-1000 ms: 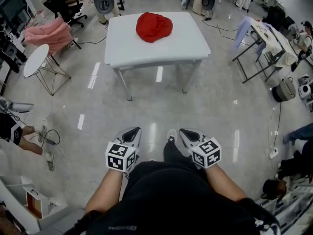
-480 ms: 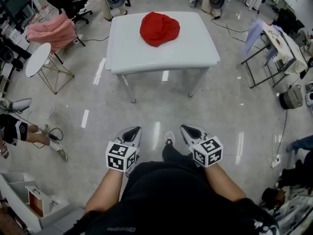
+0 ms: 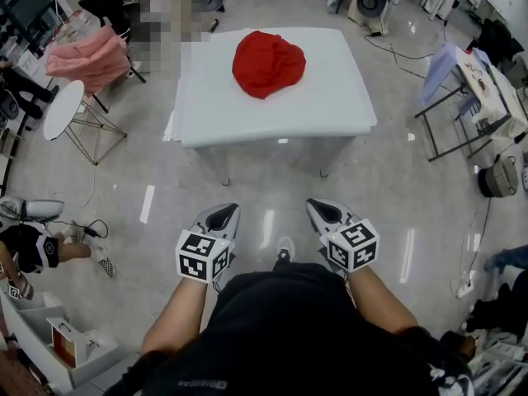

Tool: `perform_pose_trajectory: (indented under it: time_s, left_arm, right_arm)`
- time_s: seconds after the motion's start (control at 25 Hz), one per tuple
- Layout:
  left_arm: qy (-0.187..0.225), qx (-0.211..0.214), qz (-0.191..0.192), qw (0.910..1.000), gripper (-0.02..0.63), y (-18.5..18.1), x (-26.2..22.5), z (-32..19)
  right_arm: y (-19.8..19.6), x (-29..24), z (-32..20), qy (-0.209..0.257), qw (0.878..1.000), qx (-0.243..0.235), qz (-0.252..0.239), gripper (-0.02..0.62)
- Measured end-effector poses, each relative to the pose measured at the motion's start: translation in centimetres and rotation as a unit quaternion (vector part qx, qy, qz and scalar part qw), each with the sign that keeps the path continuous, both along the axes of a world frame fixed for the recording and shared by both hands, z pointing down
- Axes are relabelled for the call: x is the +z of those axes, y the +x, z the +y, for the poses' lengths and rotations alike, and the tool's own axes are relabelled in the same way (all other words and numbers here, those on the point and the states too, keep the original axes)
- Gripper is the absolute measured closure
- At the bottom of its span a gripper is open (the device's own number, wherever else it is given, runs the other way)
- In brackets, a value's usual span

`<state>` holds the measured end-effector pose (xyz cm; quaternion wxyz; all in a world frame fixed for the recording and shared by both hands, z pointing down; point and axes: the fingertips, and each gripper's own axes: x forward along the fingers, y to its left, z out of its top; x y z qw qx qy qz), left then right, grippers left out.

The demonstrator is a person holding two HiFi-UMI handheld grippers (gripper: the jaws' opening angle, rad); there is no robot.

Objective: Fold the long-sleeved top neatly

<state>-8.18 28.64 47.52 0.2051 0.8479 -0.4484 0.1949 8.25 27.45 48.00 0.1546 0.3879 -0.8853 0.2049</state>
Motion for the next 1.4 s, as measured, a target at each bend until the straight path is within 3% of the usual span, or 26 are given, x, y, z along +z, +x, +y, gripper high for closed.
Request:
perform_pose_trajectory:
  time_s: [0.56, 1.0, 1.4]
  left_arm:
    - [0.012, -0.022, -0.007, 0.9997, 0.592, 2.7, 0.2, -8.2]
    - [0.015, -0.031, -0.009, 0.9994, 0.592, 3.1, -0.1, -11.1]
    - [-0.007, -0.028, -0.005, 0.9996, 0.592, 2.8, 2.2, -12.3]
  right_arm:
    - [1.5, 0.1, -8.3, 0.014, 0.999, -0.037, -0.009, 0.591]
    - [2.6, 0.8, -10.3, 0.004, 0.999, -0.036, -0.013, 0.591]
    - [2.6, 2.2, -11.6, -0.008, 0.999, -0.032, -0.004, 0.591]
